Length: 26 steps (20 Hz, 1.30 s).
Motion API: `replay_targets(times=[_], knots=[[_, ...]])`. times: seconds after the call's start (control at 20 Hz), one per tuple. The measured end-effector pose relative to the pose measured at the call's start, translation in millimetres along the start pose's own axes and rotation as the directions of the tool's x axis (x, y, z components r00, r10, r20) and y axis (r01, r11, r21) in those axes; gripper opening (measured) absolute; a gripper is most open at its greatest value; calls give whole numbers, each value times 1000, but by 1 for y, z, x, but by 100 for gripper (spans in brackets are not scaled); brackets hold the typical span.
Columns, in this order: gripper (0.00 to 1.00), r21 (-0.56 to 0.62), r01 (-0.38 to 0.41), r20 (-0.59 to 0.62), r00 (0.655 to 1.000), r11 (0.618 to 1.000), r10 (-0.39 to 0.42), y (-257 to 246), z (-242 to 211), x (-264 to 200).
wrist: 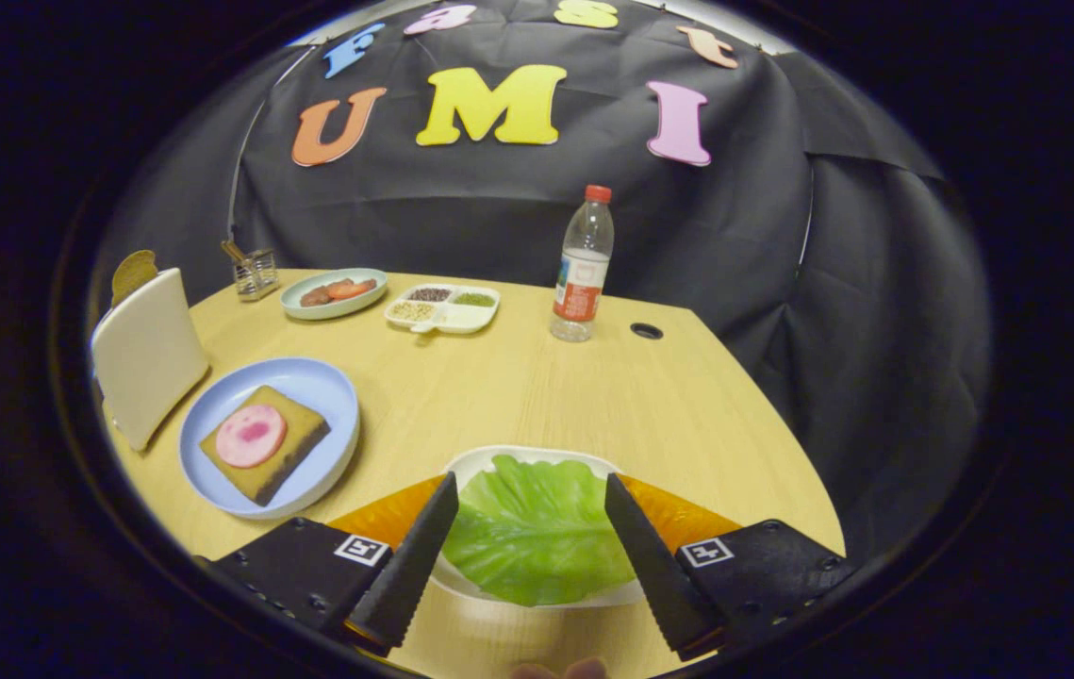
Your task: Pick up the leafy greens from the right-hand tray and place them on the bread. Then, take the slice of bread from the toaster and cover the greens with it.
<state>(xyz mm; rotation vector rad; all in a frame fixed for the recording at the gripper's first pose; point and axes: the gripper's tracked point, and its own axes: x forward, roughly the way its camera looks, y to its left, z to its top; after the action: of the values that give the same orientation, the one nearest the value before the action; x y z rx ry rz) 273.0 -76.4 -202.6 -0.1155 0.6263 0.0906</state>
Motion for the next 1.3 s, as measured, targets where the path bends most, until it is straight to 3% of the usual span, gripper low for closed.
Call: replay_targets(times=[0.15,0.35,0.4,0.45,0.5,0.6,0.7,0.75,0.8,0.95,1.3], knots=[[96,-3,-10,-45,999,1000,10,-3,-18,15],[97,38,-82,-65,994,996,84,0,-24,20],[95,47,-99,-64,993,994,102,3,-26,22],[84,38,-98,-59,993,994,100,0,-25,23],[84,32,-106,-45,993,994,108,0,-24,24],[42,27,-120,-45,992,992,121,5,-22,24],[8,21,-111,-53,992,994,112,5,-22,25],[8,33,-105,-61,992,994,107,6,-23,26],[1,45,-103,-64,992,994,106,5,-19,23],[0,81,-98,-38,994,992,102,2,-6,18],[0,226,-188,104,980,956,168,14,42,-27]])
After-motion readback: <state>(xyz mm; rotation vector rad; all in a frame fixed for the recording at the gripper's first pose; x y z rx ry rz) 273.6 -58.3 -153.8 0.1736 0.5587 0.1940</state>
